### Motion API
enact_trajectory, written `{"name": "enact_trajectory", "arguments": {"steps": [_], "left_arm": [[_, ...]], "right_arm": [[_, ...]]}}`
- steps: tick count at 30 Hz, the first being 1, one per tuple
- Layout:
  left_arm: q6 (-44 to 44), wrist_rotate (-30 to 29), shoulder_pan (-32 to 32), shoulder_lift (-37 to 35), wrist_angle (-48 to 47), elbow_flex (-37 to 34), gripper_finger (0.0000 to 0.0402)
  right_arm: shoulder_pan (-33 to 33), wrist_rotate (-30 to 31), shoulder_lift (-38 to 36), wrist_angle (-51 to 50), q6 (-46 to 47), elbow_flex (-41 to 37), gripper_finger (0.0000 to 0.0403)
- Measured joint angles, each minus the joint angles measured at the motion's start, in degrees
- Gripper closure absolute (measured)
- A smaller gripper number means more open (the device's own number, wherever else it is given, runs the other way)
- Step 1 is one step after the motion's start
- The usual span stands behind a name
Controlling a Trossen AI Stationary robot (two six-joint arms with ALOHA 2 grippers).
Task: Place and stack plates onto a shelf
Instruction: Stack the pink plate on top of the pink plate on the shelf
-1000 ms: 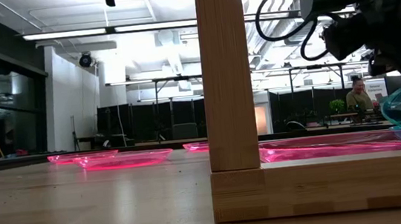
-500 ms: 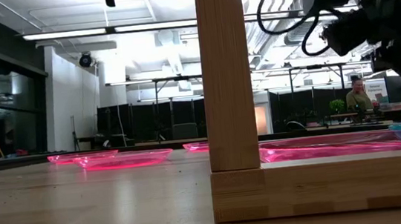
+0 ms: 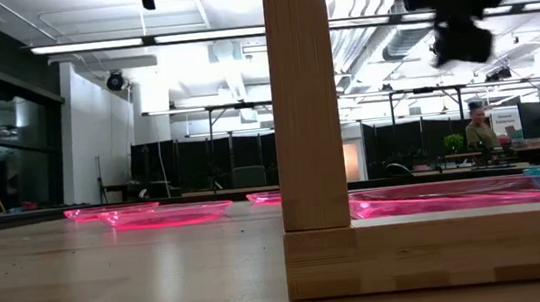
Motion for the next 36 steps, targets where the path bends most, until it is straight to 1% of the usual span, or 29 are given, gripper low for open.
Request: {"name": "enact_trajectory", "arguments": {"steps": [4, 8, 14, 17, 19, 22, 24, 28, 32, 36], "left_arm": [[-0.04, 0.0, -0.01, 0.0, -0.02, 0.0, 0.028], [-0.04, 0.0, -0.01, 0.0, -0.02, 0.0, 0.028], [-0.07, 0.0, -0.02, 0.0, -0.11, 0.0, 0.028], [-0.07, -0.02, -0.02, 0.0, -1.1, 0.0, 0.028], [-0.18, -0.02, -0.02, 0.0, -2.08, -0.02, 0.028], [-2.23, -0.04, -0.02, 0.0, -3.19, -0.02, 0.028], [-2.42, -0.04, 0.0, 0.01, -3.81, -0.02, 0.028], [-1.64, -0.01, 0.0, 0.01, -3.82, -0.02, 0.028], [-1.6, 1.39, 0.0, 0.01, -3.86, -0.02, 0.028], [-0.6, 1.55, 0.0, 0.0, -4.41, -0.02, 0.028]], "right_arm": [[0.0, 9.03, -2.11, 7.67, 0.22, 0.02, 0.0175], [0.0, 17.53, -3.37, 12.79, 0.02, 0.02, 0.0175], [0.0, 29.52, -3.74, 16.54, 0.16, 0.02, 0.0175], [-0.45, 35.89, -3.72, 16.98, 3.48, 0.02, 0.0175], [-1.33, 38.35, -3.72, 17.4, 6.78, 0.02, 0.0175], [-3.1, 40.29, -3.72, 17.95, 12.62, 0.02, 0.0175], [-4.15, 41.18, -3.72, 18.52, 14.13, 0.02, 0.0175], [-6.19, 41.23, -3.56, 20.45, 14.05, 0.04, 0.0175], [-7.73, 40.98, -3.12, 21.16, 13.84, 0.06, 0.0175], [-9.12, 38.63, -1.91, 22.6, 14.59, 0.07, 0.0175]]}}
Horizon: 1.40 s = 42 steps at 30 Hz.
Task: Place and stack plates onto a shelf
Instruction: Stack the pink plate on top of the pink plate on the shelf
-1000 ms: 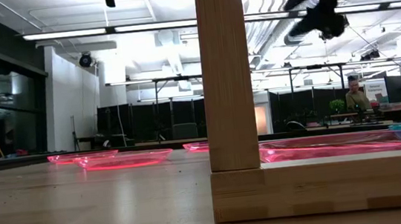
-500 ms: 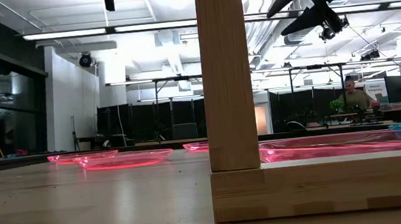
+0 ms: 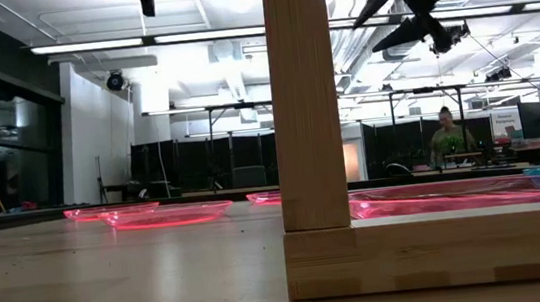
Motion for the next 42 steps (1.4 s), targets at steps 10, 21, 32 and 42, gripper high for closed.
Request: {"name": "enact_trajectory", "arguments": {"steps": [10, 21, 32, 42], "left_arm": [[4.04, 0.11, 1.13, -0.02, -6.32, 0.0, 0.028], [7.03, -3.91, 2.38, 3.69, -22.81, -0.02, 0.028], [7.36, -4.32, 0.61, 8.54, -23.36, -0.02, 0.028], [3.49, -4.11, 0.66, 8.74, -17.34, 0.0, 0.028]], "right_arm": [[-1.76, -3.89, 10.55, 10.34, 3.85, 0.0, 0.0175], [-6.35, -11.8, 20.47, 12.4, 12.79, 0.0, 0.0175], [-13.96, -20.48, 40.93, 22.47, 20.61, 0.0, 0.0175], [-15.27, -21.45, 54.28, 32.72, 26.58, 3.12, 0.0205]]}}
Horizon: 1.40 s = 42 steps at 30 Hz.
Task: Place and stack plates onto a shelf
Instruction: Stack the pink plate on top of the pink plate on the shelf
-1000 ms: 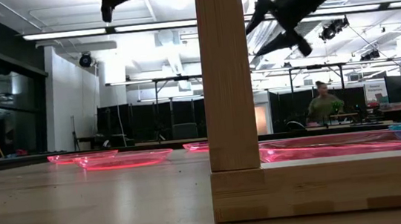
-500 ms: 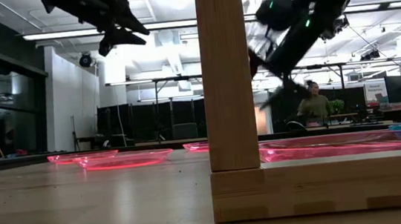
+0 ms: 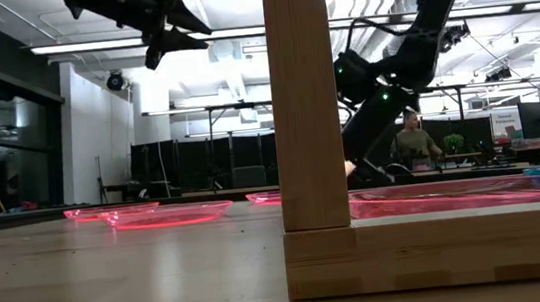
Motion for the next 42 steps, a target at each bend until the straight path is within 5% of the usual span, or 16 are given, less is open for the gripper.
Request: {"name": "enact_trajectory", "arguments": {"steps": [6, 14, 19, 27, 37, 42], "left_arm": [[-0.5, 0.02, -0.02, 0.0, -0.04, 0.0, 0.028], [-0.5, 0.04, -0.04, -0.02, -0.03, 0.0, 0.028], [-4.54, 3.63, 0.71, -1.78, 3.27, -0.02, 0.028], [-4.44, 5.77, 3.01, -9.53, 12.8, 0.0, 0.028], [-4.45, 5.73, 3.62, -14.72, 13.7, 0.02, 0.028], [-4.5, 5.61, 3.49, -14.67, 13.6, 0.02, 0.028]], "right_arm": [[-0.01, 2.27, 3.35, -0.71, -0.21, 3.06, 0.0251], [-1.69, 3.49, 3.43, -3.82, -5.82, 4.16, 0.0393], [-1.81, 2.96, -0.57, -6.33, -11.74, 3.57, 0.04], [-2.14, 0.43, -17.64, -15.29, -28.0, 3.76, 0.0403], [-1.75, -8.64, -42.06, -46.53, -43.59, 3.81, 0.0403], [1.66, -12.32, -50.0, -63.31, -44.01, 3.83, 0.0403]]}}
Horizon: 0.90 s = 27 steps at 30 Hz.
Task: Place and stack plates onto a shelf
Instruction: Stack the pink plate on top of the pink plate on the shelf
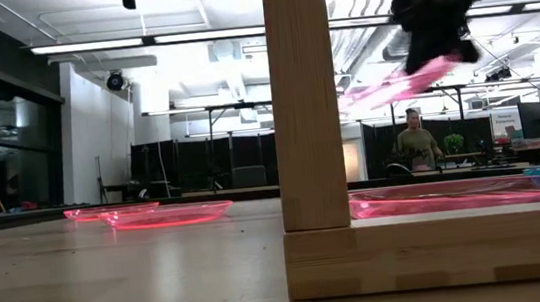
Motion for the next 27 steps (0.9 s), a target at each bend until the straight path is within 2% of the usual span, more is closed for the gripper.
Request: {"name": "enact_trajectory", "arguments": {"steps": [4, 7, 12, 15, 21, 27], "left_arm": [[-0.04, -0.25, -0.01, 0.18, 0.0, 0.0, 0.028], [-1.06, -1.62, -0.01, 0.19, 0.06, 0.0, 0.028], [-1.38, -2.62, -0.01, 0.18, 0.06, 0.0, 0.028], [-1.5, -2.62, -0.01, 0.18, 0.04, 0.0, 0.028], [-1.51, -2.94, -0.01, 0.18, 0.08, 0.0, 0.028], [-1.27, -3.02, -0.01, 0.18, 0.1, 0.0, 0.028]], "right_arm": [[6.81, -0.55, -1.93, -7.97, 0.19, -0.22, 0.0403], [12.32, -0.99, -2.03, -7.05, 1.58, -2.2, 0.0403], [21.17, -3.95, -1.57, 6.27, 6.24, -8.59, 0.0403], [25.38, -3.75, -1.23, 14.35, 9.57, -12.14, 0.0403], [31.0, -2.28, 2.68, 20.85, 14.32, -15.78, 0.0403], [34.72, -0.65, 9.54, 28.77, 14.44, -16.02, 0.0403]]}}
